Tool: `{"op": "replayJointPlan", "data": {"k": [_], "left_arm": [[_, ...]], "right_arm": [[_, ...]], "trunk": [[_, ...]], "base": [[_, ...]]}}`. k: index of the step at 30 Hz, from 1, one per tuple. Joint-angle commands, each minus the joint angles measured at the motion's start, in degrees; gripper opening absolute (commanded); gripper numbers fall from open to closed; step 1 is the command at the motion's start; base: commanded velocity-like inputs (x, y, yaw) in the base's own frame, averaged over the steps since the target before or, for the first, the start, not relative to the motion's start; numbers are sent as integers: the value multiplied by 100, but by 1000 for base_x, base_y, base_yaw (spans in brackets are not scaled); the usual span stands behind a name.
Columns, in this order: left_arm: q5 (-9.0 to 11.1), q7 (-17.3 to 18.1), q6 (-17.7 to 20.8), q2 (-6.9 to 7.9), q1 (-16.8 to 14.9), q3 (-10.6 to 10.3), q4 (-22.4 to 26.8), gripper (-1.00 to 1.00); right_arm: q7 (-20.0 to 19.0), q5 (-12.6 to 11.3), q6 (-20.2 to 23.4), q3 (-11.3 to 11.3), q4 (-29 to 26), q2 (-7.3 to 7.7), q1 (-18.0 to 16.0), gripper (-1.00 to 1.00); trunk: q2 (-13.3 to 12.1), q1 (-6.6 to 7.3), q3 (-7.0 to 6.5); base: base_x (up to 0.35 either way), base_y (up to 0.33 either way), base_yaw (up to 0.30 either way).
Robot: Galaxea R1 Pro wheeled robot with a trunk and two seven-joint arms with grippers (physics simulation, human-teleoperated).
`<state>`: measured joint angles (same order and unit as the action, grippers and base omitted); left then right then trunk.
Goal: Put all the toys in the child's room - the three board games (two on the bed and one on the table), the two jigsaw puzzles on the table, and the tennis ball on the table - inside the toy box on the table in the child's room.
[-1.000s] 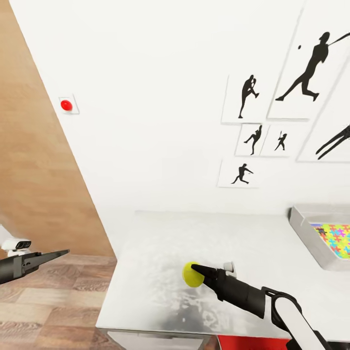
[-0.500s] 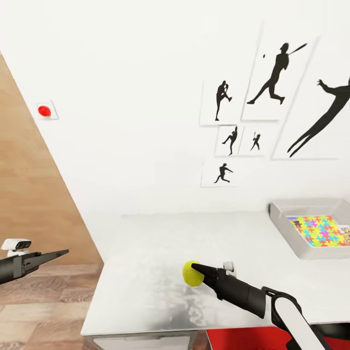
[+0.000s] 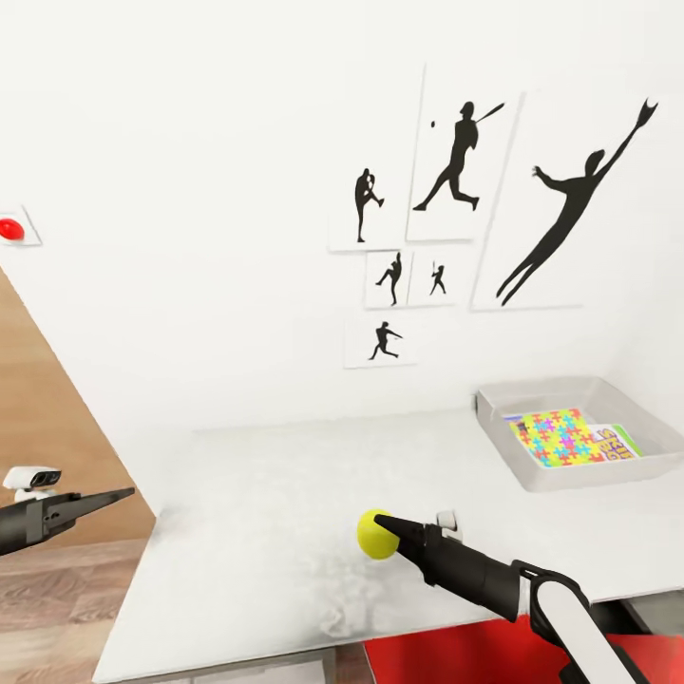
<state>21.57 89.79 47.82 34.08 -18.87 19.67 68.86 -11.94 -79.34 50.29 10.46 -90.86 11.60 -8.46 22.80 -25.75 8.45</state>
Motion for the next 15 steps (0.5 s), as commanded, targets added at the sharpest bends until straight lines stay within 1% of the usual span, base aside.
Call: {"op": "replayJointPlan", "data": {"k": [1,15], "left_arm": [[-3,21,61,2,-2,0,5,100],[-3,21,61,2,-2,-4,5,100]], "right_arm": [[-33,24,8,3,1,6,-7,-100],[-37,41,7,2,-2,4,-7,-100]], "trunk": [[12,-4,4],[12,-4,-110]], "base": [[0,-294,-183],[0,-298,-187]]}}
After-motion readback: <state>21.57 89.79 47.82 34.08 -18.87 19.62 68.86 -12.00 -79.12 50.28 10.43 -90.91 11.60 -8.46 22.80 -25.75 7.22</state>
